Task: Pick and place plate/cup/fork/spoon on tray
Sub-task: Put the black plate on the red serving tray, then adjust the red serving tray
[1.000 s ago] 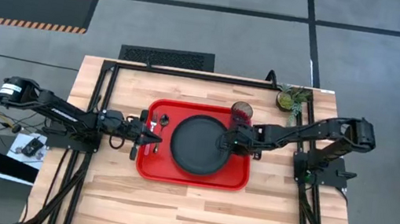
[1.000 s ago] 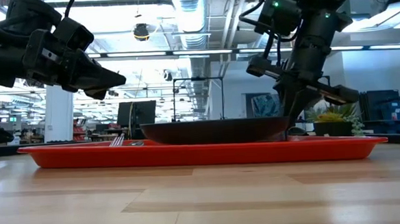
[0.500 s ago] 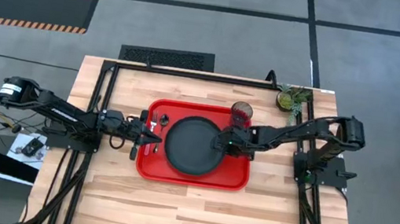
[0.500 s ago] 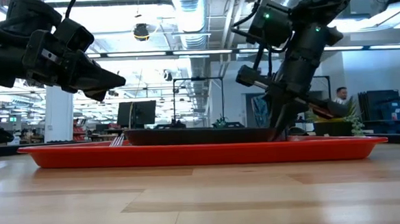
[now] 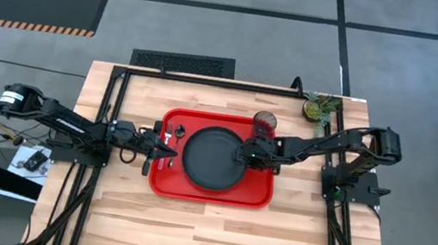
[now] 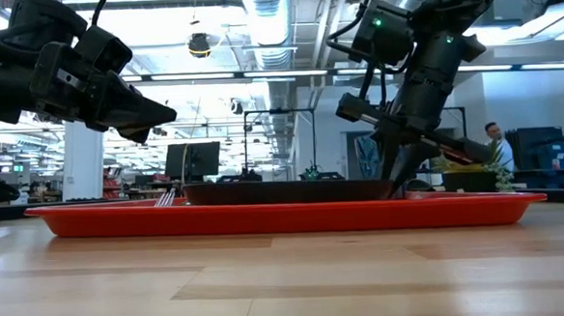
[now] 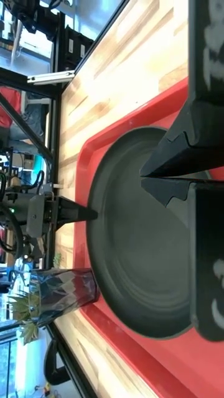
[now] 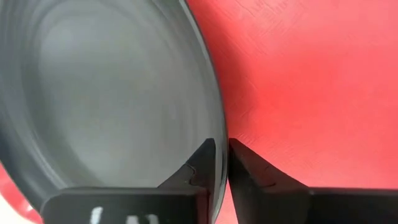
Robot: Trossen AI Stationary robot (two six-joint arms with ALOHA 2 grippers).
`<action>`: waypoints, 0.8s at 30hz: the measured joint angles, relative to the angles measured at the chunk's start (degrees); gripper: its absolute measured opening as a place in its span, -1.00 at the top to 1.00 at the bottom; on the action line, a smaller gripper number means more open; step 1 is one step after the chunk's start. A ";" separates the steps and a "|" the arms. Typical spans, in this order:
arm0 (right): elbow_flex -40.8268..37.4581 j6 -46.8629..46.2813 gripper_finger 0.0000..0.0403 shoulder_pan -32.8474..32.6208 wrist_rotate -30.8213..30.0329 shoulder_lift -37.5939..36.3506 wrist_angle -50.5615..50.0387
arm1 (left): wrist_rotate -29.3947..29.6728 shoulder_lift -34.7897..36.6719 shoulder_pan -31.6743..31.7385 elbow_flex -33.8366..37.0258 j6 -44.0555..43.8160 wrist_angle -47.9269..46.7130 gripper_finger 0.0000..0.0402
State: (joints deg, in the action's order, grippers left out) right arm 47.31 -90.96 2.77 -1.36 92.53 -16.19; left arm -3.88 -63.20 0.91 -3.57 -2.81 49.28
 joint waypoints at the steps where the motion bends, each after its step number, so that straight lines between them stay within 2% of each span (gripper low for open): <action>1: 0.00 0.16 0.67 -0.01 -0.10 0.00 -0.02 | 0.02 -0.02 0.00 0.00 0.00 -0.03 1.00; 10: -0.01 3.18 0.46 0.69 -0.23 -0.48 -0.31 | -0.17 0.00 0.02 0.00 0.00 -0.09 1.00; 19: 2.24 10.49 0.23 1.19 -3.42 -6.63 -4.66 | -1.28 0.00 0.04 0.00 1.33 0.43 1.00; 24: 2.79 16.54 0.23 -1.42 -5.06 -10.63 -8.97 | -3.75 0.00 0.02 0.00 1.49 -0.56 1.00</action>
State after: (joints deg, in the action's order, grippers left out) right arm 50.10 -74.42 1.35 -6.42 81.90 -25.16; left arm -7.63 -63.20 0.93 -3.57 -1.32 48.71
